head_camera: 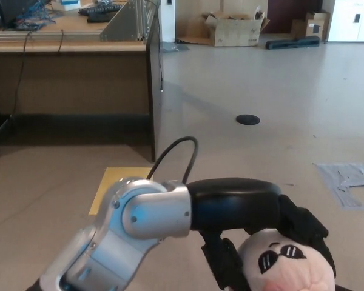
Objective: The robot extends its left hand to pick up an emotional support dumpling from the palm of a person and brings its hand down by its side. Then it extends its arm again to hand the dumpling back to the person.
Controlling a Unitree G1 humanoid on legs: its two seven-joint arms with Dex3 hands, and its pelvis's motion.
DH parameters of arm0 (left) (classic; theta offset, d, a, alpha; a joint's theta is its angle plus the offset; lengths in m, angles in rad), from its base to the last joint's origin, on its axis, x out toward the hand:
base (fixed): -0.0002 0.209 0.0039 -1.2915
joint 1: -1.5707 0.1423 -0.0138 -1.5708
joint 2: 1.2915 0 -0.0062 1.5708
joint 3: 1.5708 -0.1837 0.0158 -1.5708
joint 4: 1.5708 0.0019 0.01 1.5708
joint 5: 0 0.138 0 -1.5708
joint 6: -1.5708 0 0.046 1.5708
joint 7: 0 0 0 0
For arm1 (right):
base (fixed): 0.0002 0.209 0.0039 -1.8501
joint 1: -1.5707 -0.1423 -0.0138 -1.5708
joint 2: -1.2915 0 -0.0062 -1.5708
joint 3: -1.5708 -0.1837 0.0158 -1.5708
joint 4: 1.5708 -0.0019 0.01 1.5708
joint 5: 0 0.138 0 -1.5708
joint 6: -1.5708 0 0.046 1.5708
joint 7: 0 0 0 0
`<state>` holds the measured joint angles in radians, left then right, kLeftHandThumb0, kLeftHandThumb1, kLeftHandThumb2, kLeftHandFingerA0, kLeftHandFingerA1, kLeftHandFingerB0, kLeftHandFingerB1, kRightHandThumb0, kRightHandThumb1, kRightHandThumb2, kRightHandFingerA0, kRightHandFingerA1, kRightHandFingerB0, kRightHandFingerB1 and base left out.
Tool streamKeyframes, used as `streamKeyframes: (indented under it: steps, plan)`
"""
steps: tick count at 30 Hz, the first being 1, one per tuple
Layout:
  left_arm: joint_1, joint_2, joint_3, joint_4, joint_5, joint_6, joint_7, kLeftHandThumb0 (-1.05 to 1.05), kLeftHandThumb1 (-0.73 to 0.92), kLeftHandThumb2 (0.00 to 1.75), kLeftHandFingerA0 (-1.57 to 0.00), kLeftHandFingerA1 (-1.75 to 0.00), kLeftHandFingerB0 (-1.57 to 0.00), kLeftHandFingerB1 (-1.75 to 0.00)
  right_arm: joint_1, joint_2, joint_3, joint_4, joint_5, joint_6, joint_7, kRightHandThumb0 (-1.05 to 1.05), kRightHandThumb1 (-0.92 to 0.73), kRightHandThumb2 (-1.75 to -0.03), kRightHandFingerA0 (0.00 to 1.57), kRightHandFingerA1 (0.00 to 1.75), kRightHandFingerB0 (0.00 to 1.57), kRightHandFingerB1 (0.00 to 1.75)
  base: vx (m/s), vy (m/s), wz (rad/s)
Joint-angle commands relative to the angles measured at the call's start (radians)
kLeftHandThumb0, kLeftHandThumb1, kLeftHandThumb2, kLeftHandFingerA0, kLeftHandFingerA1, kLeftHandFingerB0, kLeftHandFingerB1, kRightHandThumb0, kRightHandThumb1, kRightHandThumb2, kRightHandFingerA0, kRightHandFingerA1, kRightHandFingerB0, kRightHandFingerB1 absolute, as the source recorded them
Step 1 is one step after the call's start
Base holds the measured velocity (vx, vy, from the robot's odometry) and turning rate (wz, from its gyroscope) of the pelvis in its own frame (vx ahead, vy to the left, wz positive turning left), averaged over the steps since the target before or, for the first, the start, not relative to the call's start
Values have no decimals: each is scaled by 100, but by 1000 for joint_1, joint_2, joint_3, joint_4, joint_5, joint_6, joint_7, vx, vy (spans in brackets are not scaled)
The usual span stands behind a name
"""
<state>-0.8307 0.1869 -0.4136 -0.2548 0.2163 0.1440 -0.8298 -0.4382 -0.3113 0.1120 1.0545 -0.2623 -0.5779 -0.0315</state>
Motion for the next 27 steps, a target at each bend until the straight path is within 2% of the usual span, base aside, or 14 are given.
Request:
streamKeyframes:
  steps: [1, 2, 3, 4, 7, 8, 9, 10, 12, 15, 17, 20, 26, 27]
  plan:
    - [102, -71, 124, 2, -122, 84, 109, -26, 69, 63, -95, -124, -91, -65, -36, 93, -233, 14, 359, 142, 292, -64, -56, -91, 43, 55, 35, 50, 0, 0, 0]
    - [119, -88, 155, 0, -141, 137, 123, -27, 70, 61, -99, -119, -94, -64, -12, 87, -185, 0, 275, 39, 230, -65, -52, -83, 34, 52, 21, 42, 0, 0, 0]
    - [125, -96, 168, -2, -146, 160, 127, -27, 70, 61, -99, -119, -94, -64, -10, 96, -201, -15, 294, 58, 258, -65, -52, -83, 34, 52, 21, 42, 0, 0, 0]
    - [138, -117, 194, -11, -155, 216, 144, -25, 69, 61, -104, -114, -96, -64, -11, 110, -212, -22, 294, 78, 240, -49, -65, -60, 40, 43, 26, 30, 0, 0, 0]
    - [143, -130, 204, -17, -148, 229, 139, -25, 69, 61, -104, -114, -96, -64, -11, 117, -232, -26, 287, 83, 251, -49, -65, -60, 40, 43, 26, 30, 0, 0, 0]
    - [177, -223, 340, -16, -287, 421, 190, -12, 74, 65, -98, -120, -90, -70, -11, 117, -229, -33, 267, 119, 226, -61, -52, -79, 30, 46, 16, 39, 0, 0, 0]
    - [191, -266, 401, -17, -345, 508, 210, -12, 74, 65, -98, -120, -90, -70, -10, 118, -230, -36, 258, 135, 217, -61, -52, -79, 30, 46, 16, 39, 0, 0, 0]
    - [191, -269, 403, -18, -343, 511, 209, -12, 74, 65, -98, -120, -90, -70, -10, 119, -231, -37, 258, 136, 218, -61, -52, -79, 30, 46, 16, 39, 0, 0, 0]
    - [185, -327, 510, -11, -400, 644, 254, -15, 73, 62, -93, -130, -89, -64, -22, 128, -241, -27, 270, 152, 223, -61, -52, -79, 29, 46, 18, 39, 0, 0, 0]
    - [179, -343, 533, -13, -402, 673, 252, -15, 73, 62, -93, -130, -89, -64, -22, 129, -243, -32, 269, 155, 225, -61, -52, -79, 29, 46, 18, 39, 0, 0, 0]
    - [137, -401, 698, 41, -527, 821, 291, -17, 73, 63, -88, -133, -85, -62, -28, 128, -253, -19, 278, 157, 233, -62, -51, -79, 30, 46, 17, 39, 0, 0, 0]
    - [120, -427, 786, 49, -565, 895, 311, -19, 70, 60, -90, -130, -78, -62, -22, 125, -247, -24, 266, 148, 229, -62, -51, -79, 29, 46, 16, 38, 0, 0, 0]
    - [117, -460, 844, 29, -577, 950, 316, -17, 69, 61, -92, -130, -78, -62, -18, 121, -242, -31, 249, 155, 220, -65, -52, -80, 31, 46, 16, 39, 0, 0, 0]
    - [121, -465, 883, 27, -617, 964, 316, -17, 68, 60, -96, -110, -80, -60, -17, 126, -244, -33, 253, 157, 221, -64, -51, -80, 32, 46, 18, 39, 0, 0, 0]
